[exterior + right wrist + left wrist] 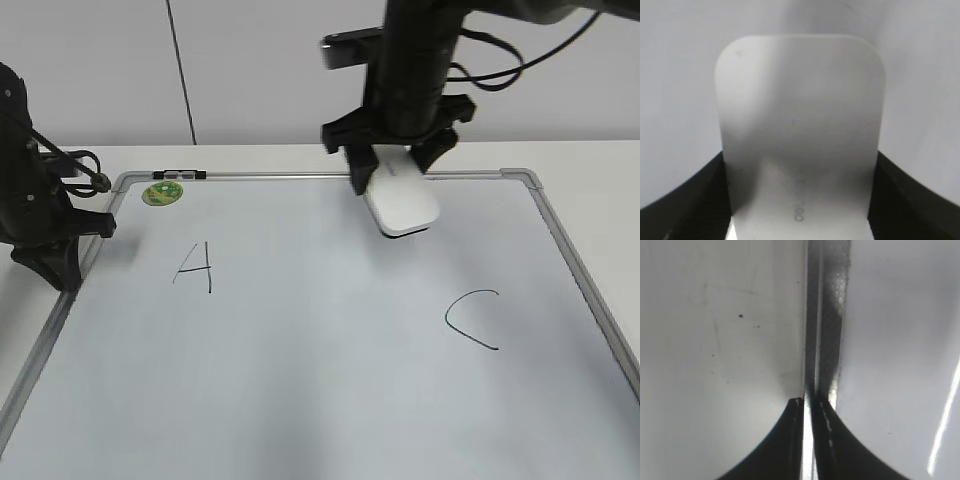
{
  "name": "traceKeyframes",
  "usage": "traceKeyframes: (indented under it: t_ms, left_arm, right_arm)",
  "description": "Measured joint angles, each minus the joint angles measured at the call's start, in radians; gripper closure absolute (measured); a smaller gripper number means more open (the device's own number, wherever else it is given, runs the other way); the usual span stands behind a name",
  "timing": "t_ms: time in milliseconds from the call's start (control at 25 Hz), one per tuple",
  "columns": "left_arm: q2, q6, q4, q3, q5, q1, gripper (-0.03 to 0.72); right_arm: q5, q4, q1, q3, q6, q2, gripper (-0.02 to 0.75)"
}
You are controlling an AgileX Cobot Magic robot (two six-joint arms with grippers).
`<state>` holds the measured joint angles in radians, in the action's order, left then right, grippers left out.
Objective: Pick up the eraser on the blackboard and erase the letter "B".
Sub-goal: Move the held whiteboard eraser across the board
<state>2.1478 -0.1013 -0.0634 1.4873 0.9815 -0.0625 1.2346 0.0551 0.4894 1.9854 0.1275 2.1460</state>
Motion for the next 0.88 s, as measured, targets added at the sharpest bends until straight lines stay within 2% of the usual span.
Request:
traceKeyframes:
  t_ms: [360,640,880]
  left_arm:
    - [0.000,0.000,0.000,0.000,0.000,0.000,0.664]
    - [0.000,0.000,0.000,0.000,0.000,0.000,0.664]
    - [0.000,0.001,0.000,0.000,0.000,0.000,0.664]
  right_arm:
    - [0.000,0.015,-0.267,-0.238,0.002,-0.105,0.213]
    - [-0.002,-0.046,-0.376,-0.331,-0.051,-0.116,0.213]
    - [-0.004,-0.080,-0.452,-0.348,-0.127,-0.116,0.213]
